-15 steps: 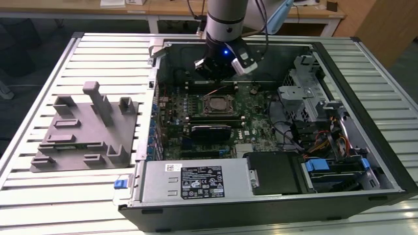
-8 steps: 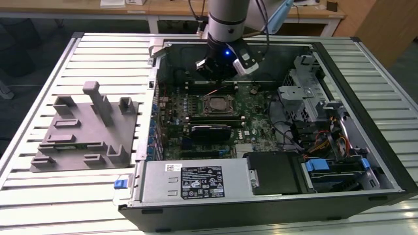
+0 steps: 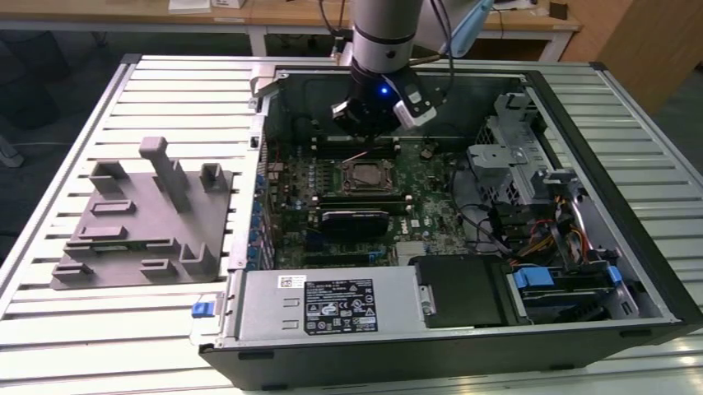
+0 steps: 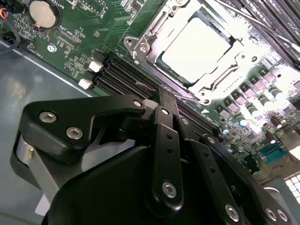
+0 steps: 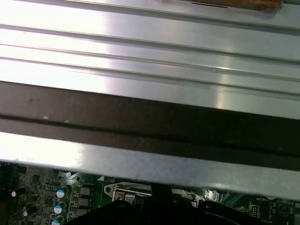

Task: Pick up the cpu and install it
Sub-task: 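Install the first cpu locking lever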

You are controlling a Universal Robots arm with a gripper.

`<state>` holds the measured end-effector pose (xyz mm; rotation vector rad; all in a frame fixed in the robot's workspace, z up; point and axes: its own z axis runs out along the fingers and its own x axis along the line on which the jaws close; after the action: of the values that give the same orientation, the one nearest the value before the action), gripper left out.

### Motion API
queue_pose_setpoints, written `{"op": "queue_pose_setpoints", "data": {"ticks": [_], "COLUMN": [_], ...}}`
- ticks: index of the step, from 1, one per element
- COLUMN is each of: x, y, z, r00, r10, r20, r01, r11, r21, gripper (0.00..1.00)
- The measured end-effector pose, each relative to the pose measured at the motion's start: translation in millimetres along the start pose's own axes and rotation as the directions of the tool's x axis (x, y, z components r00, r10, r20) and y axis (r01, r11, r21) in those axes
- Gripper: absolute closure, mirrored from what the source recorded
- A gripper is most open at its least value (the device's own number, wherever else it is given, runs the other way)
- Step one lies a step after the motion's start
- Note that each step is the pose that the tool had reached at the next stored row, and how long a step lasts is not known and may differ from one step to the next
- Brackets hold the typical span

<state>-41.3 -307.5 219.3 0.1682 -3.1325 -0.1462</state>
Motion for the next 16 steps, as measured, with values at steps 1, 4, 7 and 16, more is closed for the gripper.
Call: {"op": "queue_pose_setpoints", "data": {"ticks": [1,4,7,16], "x": [-0.6,-2.6,-4.3,-9.8], "y": [-0.1,-0.5,-0.9,-1.8], "z": [0.6,2.8,5.1,8.6], "r00": [1.0,1.0,1.0,1.0], "r10": [0.0,0.0,0.0,0.0], "r20": [-0.0001,-0.0001,-0.0001,0.0], "r01": [0.0,0.0,0.0,0.0], "r11": [1.0,1.0,1.0,1.0], "r21": [0.0001,0.0001,0.0002,0.0], "gripper": [0.89,0.89,0.89,0.89]}}
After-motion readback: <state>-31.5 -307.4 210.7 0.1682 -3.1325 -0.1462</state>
